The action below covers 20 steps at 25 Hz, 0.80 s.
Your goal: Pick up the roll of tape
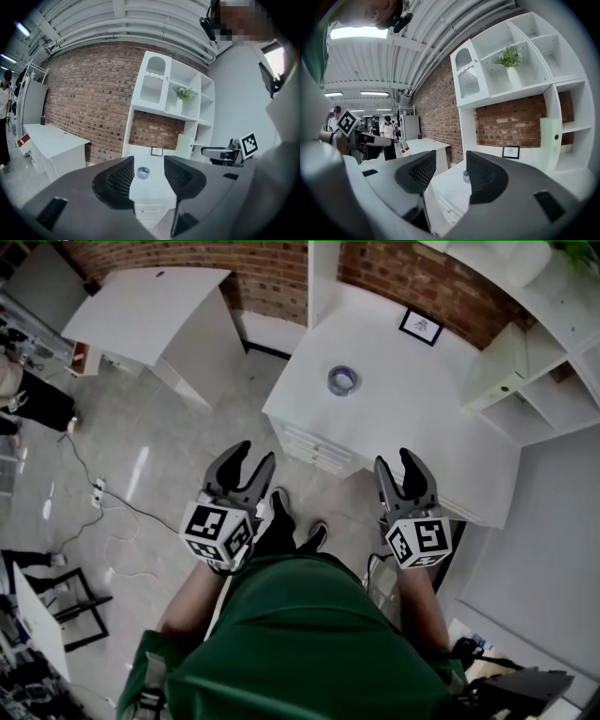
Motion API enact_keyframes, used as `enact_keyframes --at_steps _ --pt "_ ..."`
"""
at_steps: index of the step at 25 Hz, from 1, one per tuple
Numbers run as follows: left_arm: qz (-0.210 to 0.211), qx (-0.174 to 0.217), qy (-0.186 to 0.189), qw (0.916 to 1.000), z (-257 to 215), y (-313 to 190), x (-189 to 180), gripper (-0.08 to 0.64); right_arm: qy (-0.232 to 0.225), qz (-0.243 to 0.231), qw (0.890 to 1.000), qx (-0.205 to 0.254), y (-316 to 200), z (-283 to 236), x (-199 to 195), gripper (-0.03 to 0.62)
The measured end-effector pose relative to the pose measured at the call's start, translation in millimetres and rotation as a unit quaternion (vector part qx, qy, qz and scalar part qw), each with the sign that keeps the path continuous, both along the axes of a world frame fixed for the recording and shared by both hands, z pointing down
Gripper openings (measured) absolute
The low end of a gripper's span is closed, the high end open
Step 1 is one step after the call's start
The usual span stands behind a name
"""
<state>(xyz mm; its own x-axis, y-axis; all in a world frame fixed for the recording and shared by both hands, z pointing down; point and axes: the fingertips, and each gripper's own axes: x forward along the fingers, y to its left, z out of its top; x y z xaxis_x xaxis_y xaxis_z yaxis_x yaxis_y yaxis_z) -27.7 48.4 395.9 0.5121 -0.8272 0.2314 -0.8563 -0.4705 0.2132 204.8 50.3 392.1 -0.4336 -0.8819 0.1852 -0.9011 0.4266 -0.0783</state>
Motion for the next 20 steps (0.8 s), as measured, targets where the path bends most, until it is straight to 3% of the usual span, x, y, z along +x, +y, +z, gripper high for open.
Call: enact_keyframes --at_steps 12,20 --pt "0.044 -0.026 0.036 0.9981 29 -109 -11 0.195 0.045 0.021 0.998 -0.031 -86 15 -26 0.212" --pt "0.051 -0.029 0.013 0.9982 53 -188 -49 0.196 0.116 0.006 0.992 -0.054 -164 38 -67 0.209"
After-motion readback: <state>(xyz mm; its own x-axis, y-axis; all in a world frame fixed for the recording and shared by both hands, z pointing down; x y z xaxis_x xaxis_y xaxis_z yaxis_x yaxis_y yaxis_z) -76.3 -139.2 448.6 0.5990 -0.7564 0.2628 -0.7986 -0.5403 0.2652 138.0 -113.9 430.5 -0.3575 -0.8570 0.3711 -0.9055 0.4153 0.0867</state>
